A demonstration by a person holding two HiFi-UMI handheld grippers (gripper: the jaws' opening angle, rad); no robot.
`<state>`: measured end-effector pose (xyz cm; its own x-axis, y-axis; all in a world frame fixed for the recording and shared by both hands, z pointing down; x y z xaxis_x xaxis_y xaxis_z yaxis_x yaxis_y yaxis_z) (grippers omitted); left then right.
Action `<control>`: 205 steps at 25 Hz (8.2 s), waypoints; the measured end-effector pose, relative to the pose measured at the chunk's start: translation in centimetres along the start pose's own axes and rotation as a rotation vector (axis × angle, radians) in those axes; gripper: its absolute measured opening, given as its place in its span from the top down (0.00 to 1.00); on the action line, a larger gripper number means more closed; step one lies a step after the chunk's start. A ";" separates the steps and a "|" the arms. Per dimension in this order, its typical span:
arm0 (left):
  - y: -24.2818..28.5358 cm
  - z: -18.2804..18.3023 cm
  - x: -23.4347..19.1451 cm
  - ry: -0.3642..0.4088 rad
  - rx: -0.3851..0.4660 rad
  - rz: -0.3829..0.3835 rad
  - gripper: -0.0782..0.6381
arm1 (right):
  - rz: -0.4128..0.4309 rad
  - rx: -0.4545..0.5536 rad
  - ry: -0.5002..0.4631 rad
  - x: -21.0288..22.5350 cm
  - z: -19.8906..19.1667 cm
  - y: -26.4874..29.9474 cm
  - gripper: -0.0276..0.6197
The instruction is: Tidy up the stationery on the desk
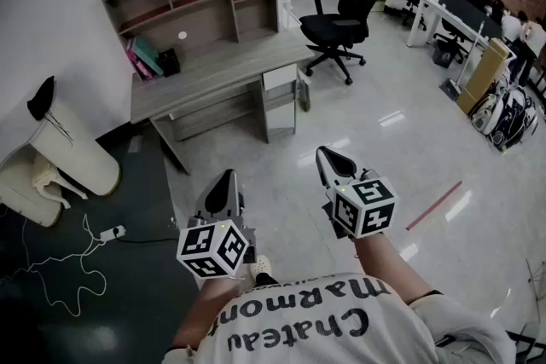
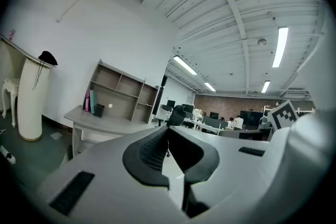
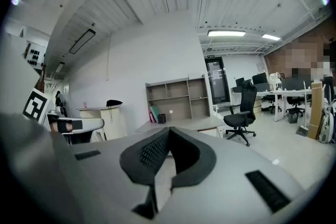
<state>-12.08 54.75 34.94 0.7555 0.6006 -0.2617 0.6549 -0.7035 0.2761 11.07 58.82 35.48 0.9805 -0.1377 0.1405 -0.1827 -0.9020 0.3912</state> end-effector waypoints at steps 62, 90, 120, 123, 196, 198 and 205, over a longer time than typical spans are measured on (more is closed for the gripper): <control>12.9 8.3 -24.1 -0.081 -0.060 -0.090 0.87 | 0.053 -0.117 0.111 -4.0 7.7 27.4 0.94; 34.2 20.4 -23.0 -0.008 0.033 -0.049 0.87 | 0.134 -0.022 0.068 12.2 21.2 40.9 0.94; 45.9 17.9 -22.7 -0.010 -0.093 -0.100 0.87 | 0.118 -0.115 0.153 20.2 18.2 47.4 0.94; 48.1 18.8 -23.3 -0.011 -0.091 -0.119 0.87 | 0.110 -0.119 0.148 21.0 19.2 48.9 0.94; 70.3 30.5 -35.3 -0.198 0.005 0.197 0.87 | 0.252 -0.069 0.027 36.3 39.3 79.4 0.76; 70.1 30.3 -35.5 -0.206 0.002 0.208 0.87 | 0.233 -0.075 0.010 36.2 39.3 80.0 0.75; 69.9 30.4 -36.0 -0.209 0.006 0.228 0.87 | 0.190 -0.058 0.017 36.6 39.3 80.9 0.75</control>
<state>5.94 -27.56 35.56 0.8625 0.3366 -0.3780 0.4685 -0.8136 0.3444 35.04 -35.25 36.54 0.9267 -0.2956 0.2319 -0.3685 -0.8355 0.4076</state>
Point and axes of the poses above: the fingertips, and each gripper's own axes: y forward along the fingers, x to its right, z out of its top, the point moved 6 cm from there along -y, backward along the fingers, and after that the axes turned 14 degrees about -x, right-handed, at the moved point
